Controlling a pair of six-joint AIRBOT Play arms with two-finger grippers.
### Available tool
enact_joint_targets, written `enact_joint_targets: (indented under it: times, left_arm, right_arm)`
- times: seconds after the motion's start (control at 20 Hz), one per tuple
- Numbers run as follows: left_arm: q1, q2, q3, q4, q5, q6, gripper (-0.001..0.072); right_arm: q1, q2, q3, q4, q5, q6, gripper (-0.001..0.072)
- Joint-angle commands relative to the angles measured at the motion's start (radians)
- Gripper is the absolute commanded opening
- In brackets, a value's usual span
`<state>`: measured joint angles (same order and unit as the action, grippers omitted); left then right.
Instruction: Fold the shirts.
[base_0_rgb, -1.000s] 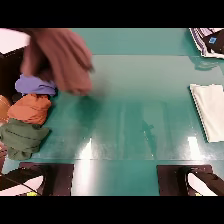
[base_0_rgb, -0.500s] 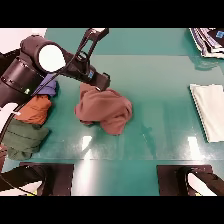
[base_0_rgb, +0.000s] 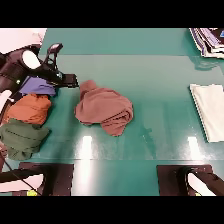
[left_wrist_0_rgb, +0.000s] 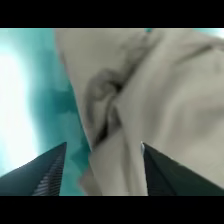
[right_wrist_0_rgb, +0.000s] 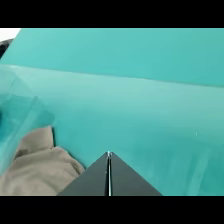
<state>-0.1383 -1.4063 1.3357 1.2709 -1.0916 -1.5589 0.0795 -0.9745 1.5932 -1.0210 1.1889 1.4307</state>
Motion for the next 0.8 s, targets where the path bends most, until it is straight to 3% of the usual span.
enact_joint_targets:
  times: [0.0,0.3,0.35,0.45,0.5,0.75]
  left_arm:
    - [0.043,-0.134,-0.051,-0.123,0.091,0.032,0.0551]
    - [0.043,-0.266,-0.050,-0.309,0.233,0.101,0.0549]
    - [0.043,-0.266,-0.050,-0.310,0.254,0.101,0.0493]
    - [0.043,-0.266,-0.050,-0.309,0.284,0.101,0.0152]
    - [0.043,-0.265,-0.048,-0.308,0.288,0.103,0.0024]
    - [0.095,-0.238,0.123,-0.221,0.139,0.102,0.0021]
  right_arm:
    - [0.000,-0.028,0.001,0.001,0.026,0.001,0.0016]
    - [0.000,-0.103,0.001,0.001,0.079,0.001,0.0016]
    - [0.000,-0.116,0.001,0.001,0.086,0.001,0.0017]
    - [0.000,-0.143,0.000,0.001,0.120,0.002,0.0016]
    - [0.000,-0.161,0.000,0.001,0.154,0.002,0.0016]
    - [0.014,-0.155,-0.276,0.009,0.163,0.021,0.0017]
